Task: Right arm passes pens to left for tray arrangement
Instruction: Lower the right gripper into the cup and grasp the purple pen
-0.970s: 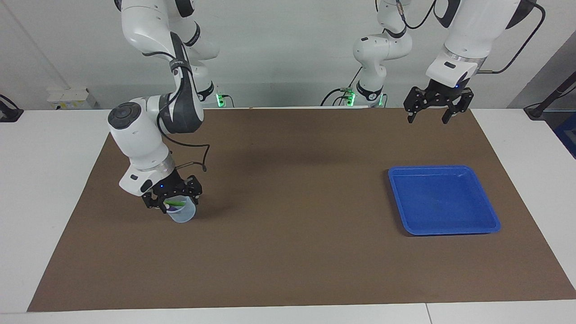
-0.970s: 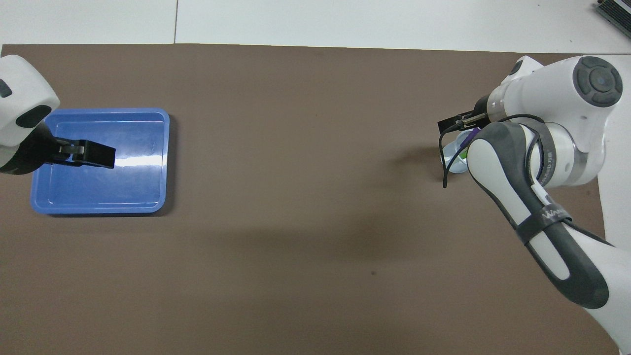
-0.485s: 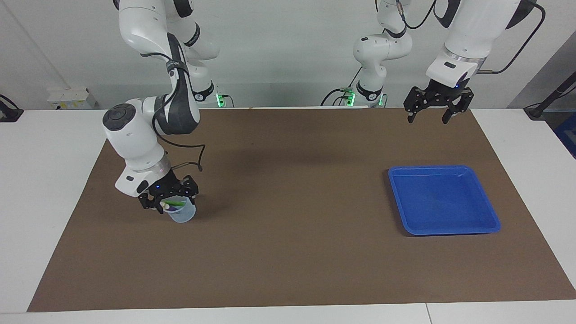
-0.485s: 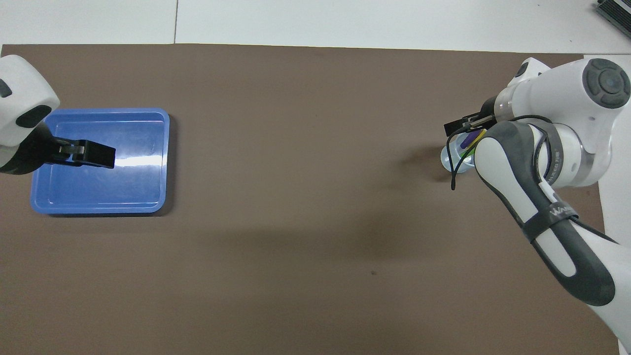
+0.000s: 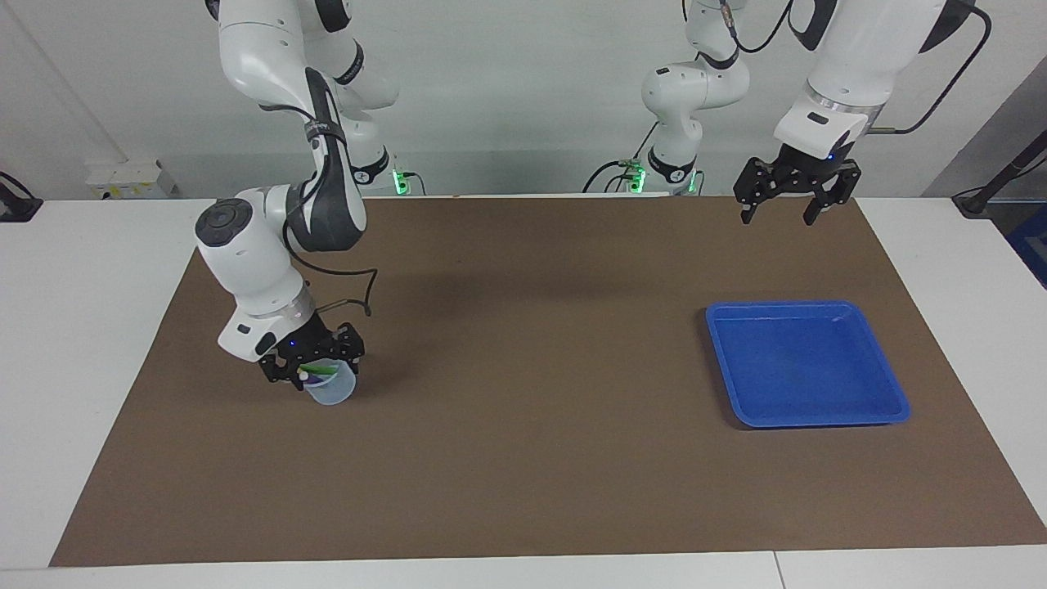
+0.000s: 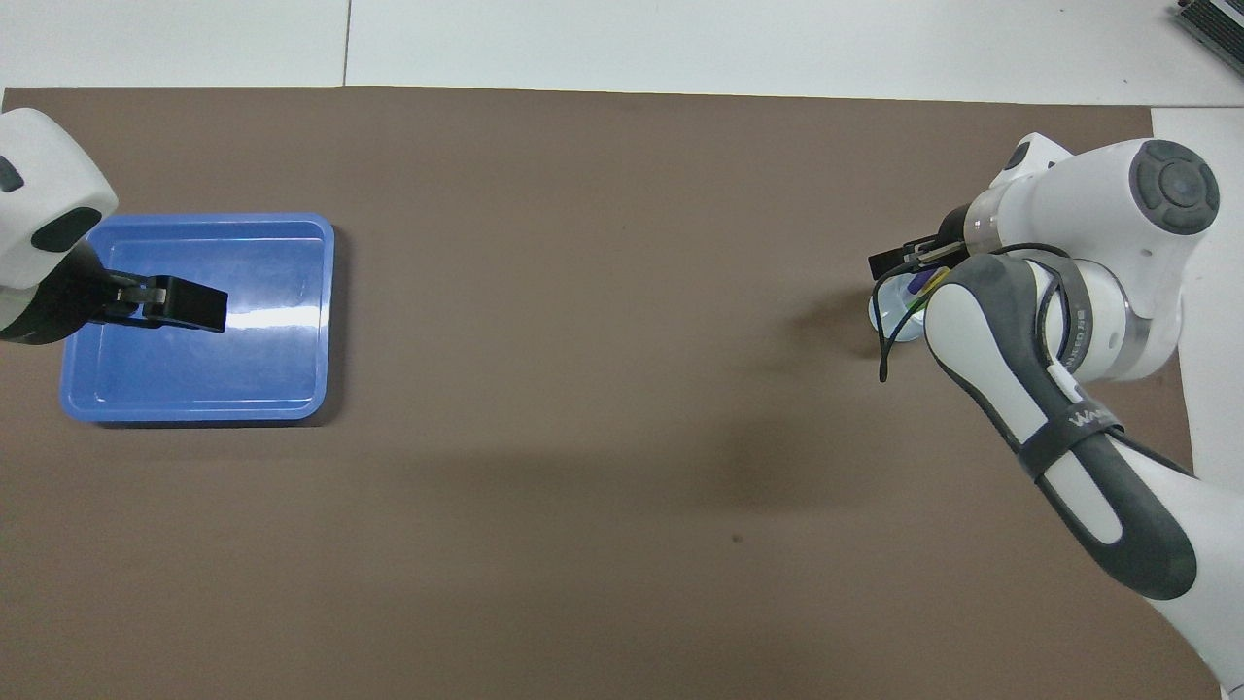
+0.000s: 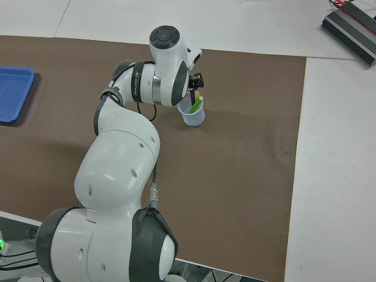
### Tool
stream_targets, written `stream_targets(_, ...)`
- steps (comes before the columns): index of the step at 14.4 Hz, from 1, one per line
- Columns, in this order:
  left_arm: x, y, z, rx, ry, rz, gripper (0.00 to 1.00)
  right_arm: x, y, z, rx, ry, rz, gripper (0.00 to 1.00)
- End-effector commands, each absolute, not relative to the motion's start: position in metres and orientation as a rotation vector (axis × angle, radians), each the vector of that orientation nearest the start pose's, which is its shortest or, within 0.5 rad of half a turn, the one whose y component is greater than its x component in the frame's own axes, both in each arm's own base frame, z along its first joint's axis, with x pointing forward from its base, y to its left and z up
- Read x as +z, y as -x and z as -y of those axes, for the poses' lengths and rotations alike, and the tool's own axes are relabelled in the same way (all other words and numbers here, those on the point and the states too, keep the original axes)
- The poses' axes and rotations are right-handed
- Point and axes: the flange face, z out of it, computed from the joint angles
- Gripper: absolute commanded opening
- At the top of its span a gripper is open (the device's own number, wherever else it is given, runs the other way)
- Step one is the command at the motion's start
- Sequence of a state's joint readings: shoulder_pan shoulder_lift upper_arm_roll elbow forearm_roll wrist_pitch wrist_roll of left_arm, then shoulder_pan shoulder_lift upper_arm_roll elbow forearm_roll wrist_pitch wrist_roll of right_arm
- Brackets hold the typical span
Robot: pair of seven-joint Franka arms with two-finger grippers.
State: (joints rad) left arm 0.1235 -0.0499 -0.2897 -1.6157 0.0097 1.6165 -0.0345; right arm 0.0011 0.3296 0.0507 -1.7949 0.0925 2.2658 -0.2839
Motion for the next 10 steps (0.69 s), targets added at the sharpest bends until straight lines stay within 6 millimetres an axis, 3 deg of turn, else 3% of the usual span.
stream_targets(1, 0.635, -0.5273, 0.089, -0.074, 3.117, -0.208, 1.0, 0.384, -0.6479, -0.0215, -0.198, 3.009, 0.438, 0.88)
stream_targets(3, 0.635, -0.5273, 0.089, -0.074, 3.116, -0.21, 1.0, 0.3864, -0.6487, -0.0202, -0.202, 2.997, 0.434, 0.83)
stream_targets(5, 0.635, -0.5273, 0.089, -0.074, 3.117, -0.208, 1.0, 0.3874, -0.6491, -0.0163, -0.2, 2.997, 0.435, 0.72)
stream_targets(8, 0.635, -0.5273, 0.089, -0.074, 3.117, -0.208, 1.0, 0.3884, -0.6497, -0.0162, -0.207, 2.997, 0.435, 0.47)
stream_targets(10, 0.635, -0.5273, 0.089, -0.074, 3.117, -0.208, 1.0, 0.3886, -0.6509, -0.0169, -0.223, 2.999, 0.44, 0.45)
